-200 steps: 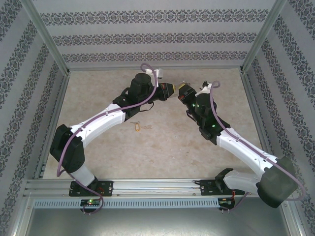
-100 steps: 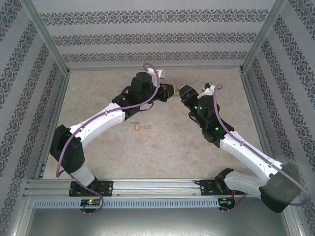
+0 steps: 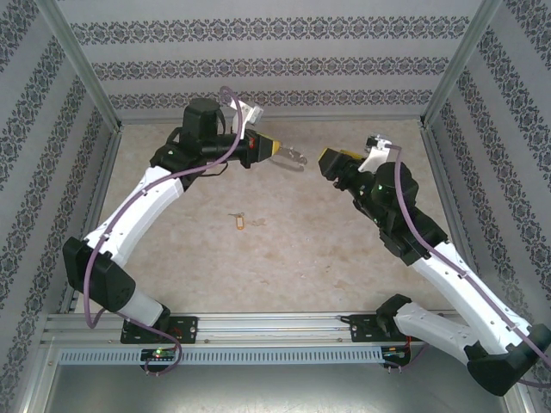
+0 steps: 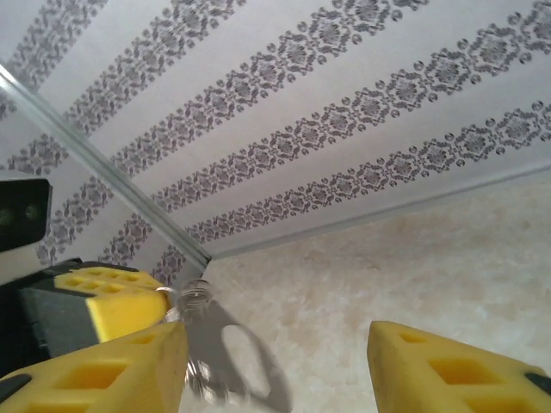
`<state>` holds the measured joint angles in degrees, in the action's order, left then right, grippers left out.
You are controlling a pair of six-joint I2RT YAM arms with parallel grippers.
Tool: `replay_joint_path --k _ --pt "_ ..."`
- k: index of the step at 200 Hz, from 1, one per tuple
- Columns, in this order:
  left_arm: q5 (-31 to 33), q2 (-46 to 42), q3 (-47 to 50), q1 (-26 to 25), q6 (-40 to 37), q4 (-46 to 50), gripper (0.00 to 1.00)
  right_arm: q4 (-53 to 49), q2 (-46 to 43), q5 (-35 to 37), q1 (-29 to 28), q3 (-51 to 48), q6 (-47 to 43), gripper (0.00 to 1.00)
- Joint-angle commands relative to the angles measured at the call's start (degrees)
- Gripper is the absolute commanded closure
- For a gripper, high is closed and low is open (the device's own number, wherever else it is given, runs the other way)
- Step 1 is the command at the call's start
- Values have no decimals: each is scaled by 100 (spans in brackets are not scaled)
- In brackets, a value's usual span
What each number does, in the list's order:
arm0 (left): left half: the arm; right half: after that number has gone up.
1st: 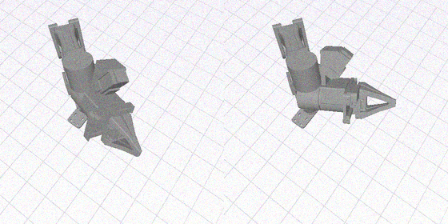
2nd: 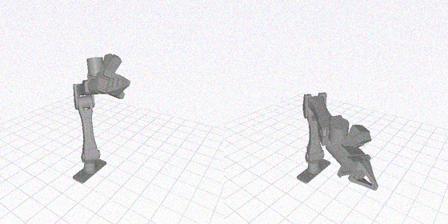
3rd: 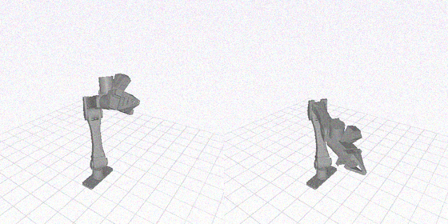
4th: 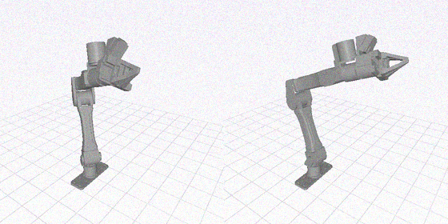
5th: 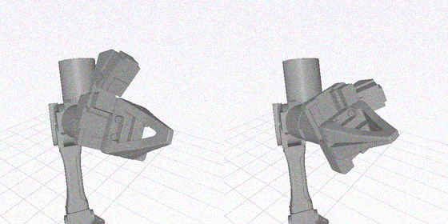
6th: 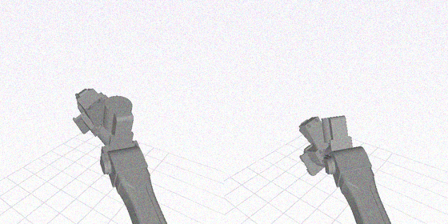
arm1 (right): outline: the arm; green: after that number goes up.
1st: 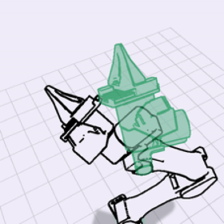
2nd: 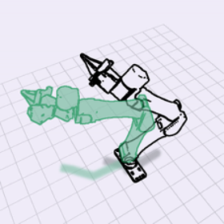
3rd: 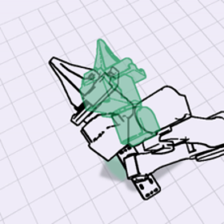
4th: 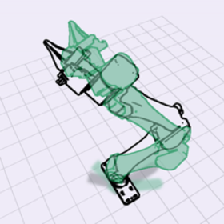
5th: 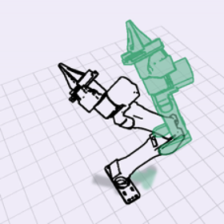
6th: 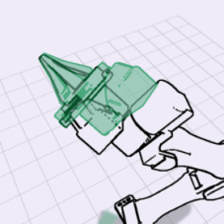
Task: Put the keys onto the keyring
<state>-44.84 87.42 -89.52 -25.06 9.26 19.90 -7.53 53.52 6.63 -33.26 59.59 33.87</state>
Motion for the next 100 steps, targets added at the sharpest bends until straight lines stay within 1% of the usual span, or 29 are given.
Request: replay_joint_path --k 1,10,22,27,42,58,67,100 --pt "-707 -333 -358 -6 -1547 1286 100 -619 156 -569 55 646 -1614 44" --pt "-763 -420 -418 -2 -1733 1427 100 -799 264 -888 180 865 -1965 45" --pt "-822 -525 -484 -3 -1912 1586 100 -954 405 -1570 465 1137 -2272 47" --pt "-846 -560 -513 0 -1970 1652 100 -948 430 -1825 564 1185 -2322 47" --pt "-949 -675 -621 -11 -2137 1868 100 -784 541 -2963 910 1291 -2400 48" --pt "-1063 -827 -719 -15 -2297 2101 100 -625 654 -3775 1075 1391 -2403 48" --pt "-1133 -895 -774 -5 -2384 2234 100 -554 727 -4099 1095 1446 -2428 48" --pt "-1295 -1086 -1100 -11 -2627 2760 100 -365 1008 -4762 1132 1691 -2464 50"
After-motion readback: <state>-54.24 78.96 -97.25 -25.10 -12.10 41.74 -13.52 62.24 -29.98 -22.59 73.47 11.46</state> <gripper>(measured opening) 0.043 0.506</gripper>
